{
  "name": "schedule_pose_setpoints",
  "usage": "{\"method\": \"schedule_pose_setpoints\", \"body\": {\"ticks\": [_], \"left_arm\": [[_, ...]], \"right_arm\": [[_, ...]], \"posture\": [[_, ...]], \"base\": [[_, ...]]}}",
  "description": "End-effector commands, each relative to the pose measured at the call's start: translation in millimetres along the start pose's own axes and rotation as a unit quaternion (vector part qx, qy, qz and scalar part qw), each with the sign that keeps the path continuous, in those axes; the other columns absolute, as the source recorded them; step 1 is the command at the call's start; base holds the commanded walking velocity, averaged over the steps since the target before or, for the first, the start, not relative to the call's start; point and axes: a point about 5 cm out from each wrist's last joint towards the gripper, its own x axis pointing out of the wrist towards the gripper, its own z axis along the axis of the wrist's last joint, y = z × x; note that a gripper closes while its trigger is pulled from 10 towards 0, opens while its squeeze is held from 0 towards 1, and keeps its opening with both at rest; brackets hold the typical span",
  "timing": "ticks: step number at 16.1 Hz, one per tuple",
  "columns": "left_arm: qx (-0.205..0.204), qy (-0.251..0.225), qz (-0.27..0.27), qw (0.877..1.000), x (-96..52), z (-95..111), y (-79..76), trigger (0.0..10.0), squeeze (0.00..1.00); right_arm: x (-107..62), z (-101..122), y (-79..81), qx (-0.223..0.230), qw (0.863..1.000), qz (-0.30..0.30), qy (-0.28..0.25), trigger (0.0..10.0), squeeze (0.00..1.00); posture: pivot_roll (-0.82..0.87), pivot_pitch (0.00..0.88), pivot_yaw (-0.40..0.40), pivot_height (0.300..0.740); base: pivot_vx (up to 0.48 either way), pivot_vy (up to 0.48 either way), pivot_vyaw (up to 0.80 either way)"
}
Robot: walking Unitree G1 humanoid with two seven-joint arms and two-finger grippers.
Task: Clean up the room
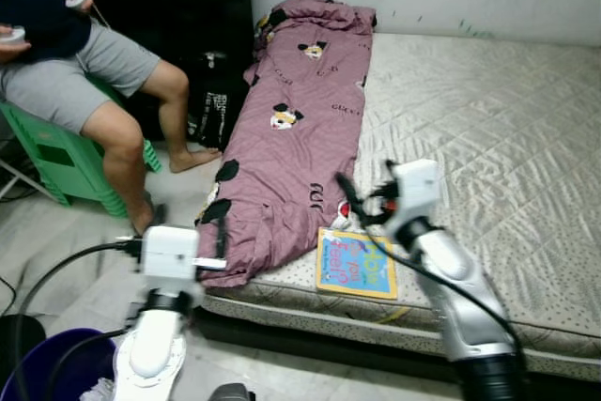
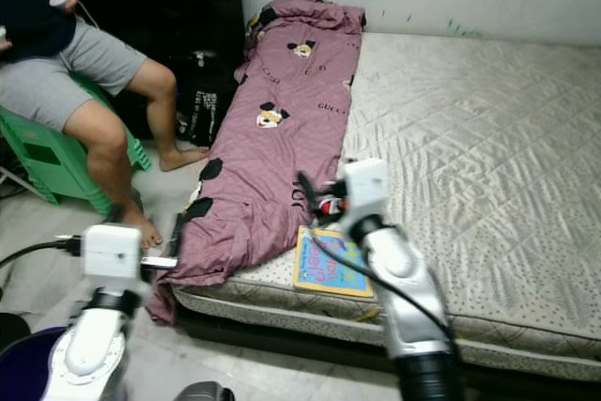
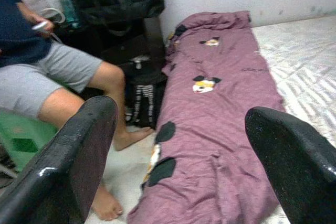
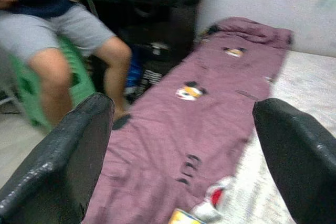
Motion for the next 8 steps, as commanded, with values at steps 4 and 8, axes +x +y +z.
{"method": "schedule_pose_setpoints", "body": {"ticks": [4, 8], "left_arm": [[-0.001, 0.001, -0.004, 1.000, 0.2, -0.3, 4.2, 10.0, 0.00], [-0.004, 0.001, -0.007, 1.000, 0.2, -0.4, 4.2, 10.0, 0.00]], "right_arm": [[3.1, 0.8, 3.6, 0.010, 1.000, 0.001, -0.005, 10.0, 0.00], [3.9, -1.2, 3.3, 0.013, 1.000, -0.005, 0.003, 10.0, 0.00]], "posture": [[-0.03, 0.000, -0.015, 0.740], [-0.03, 0.000, -0.015, 0.740]], "base": [[0.000, 0.000, 0.00], [0.000, 0.000, -0.57]]}}
